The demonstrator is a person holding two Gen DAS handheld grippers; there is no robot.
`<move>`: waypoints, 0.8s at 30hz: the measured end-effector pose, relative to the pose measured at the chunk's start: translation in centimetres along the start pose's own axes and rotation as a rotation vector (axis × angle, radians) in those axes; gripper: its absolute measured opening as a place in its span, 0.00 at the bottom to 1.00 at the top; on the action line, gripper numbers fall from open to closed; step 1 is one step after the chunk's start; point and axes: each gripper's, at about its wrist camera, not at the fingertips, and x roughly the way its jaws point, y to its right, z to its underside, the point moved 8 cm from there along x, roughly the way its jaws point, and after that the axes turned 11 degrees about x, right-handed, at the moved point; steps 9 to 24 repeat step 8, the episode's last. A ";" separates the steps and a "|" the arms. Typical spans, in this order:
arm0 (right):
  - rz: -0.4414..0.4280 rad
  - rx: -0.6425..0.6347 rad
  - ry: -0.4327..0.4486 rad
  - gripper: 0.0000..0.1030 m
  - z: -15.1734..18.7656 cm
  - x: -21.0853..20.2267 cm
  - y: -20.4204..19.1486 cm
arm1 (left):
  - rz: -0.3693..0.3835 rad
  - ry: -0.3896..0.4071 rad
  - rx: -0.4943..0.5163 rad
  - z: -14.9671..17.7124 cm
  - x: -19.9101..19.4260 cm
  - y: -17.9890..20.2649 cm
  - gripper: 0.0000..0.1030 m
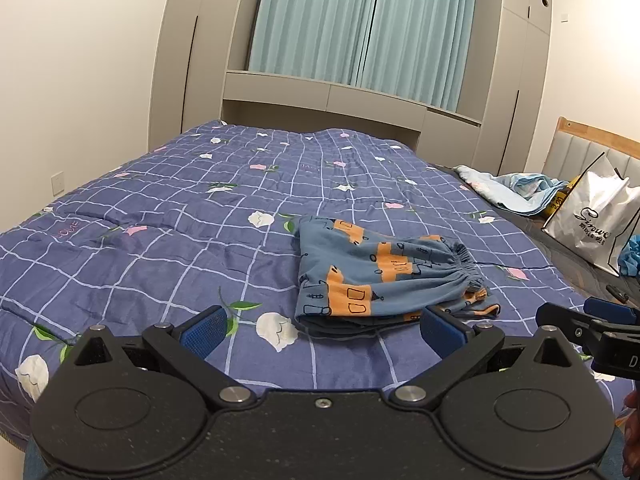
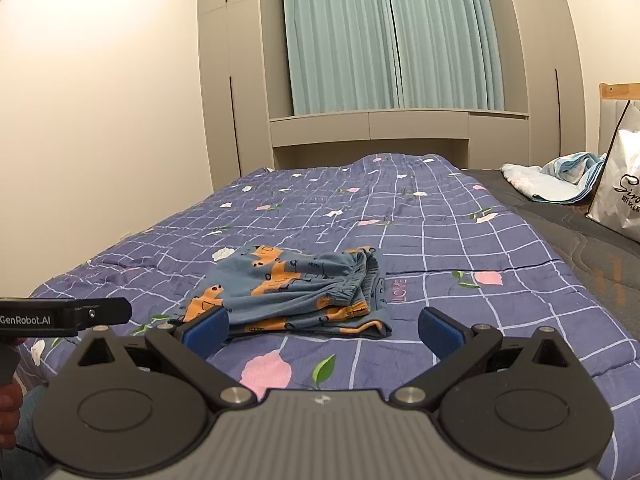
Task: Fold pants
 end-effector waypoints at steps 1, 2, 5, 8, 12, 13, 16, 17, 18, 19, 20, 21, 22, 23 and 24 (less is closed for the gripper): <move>0.000 0.000 -0.002 1.00 0.0 0.1 0.0 | 0.000 -0.002 -0.002 0.1 0.1 0.0 0.99; 0.001 0.000 -0.004 1.00 0.0 0.2 0.0 | -0.001 -0.004 -0.003 0.1 0.2 -0.1 0.99; 0.004 0.001 -0.012 1.00 0.2 0.5 0.2 | -0.002 -0.011 -0.003 0.2 0.4 -0.2 0.99; 0.005 0.002 -0.020 1.00 0.3 0.7 0.2 | -0.008 -0.021 -0.004 0.4 0.8 -0.2 0.99; 0.005 0.002 -0.020 1.00 0.3 0.7 0.2 | -0.008 -0.021 -0.004 0.4 0.8 -0.2 0.99; 0.005 0.002 -0.020 1.00 0.3 0.7 0.2 | -0.008 -0.021 -0.004 0.4 0.8 -0.2 0.99; 0.005 0.002 -0.020 1.00 0.3 0.7 0.2 | -0.008 -0.021 -0.004 0.4 0.8 -0.2 0.99; 0.005 0.002 -0.020 1.00 0.3 0.7 0.2 | -0.008 -0.021 -0.004 0.4 0.8 -0.2 0.99; 0.005 0.002 -0.020 1.00 0.3 0.7 0.2 | -0.008 -0.021 -0.004 0.4 0.8 -0.2 0.99; 0.005 0.002 -0.020 1.00 0.3 0.7 0.2 | -0.008 -0.021 -0.004 0.4 0.8 -0.2 0.99; 0.005 0.002 -0.020 1.00 0.3 0.7 0.2 | -0.008 -0.021 -0.004 0.4 0.8 -0.2 0.99; 0.005 0.002 -0.020 1.00 0.3 0.7 0.2 | -0.008 -0.021 -0.004 0.4 0.8 -0.2 0.99; 0.005 0.002 -0.020 1.00 0.3 0.7 0.2 | -0.008 -0.021 -0.004 0.4 0.8 -0.2 0.99; 0.005 0.002 -0.020 1.00 0.3 0.7 0.2 | -0.008 -0.021 -0.004 0.4 0.8 -0.2 0.99; 0.005 0.002 -0.020 1.00 0.3 0.7 0.2 | -0.008 -0.021 -0.004 0.4 0.8 -0.2 0.99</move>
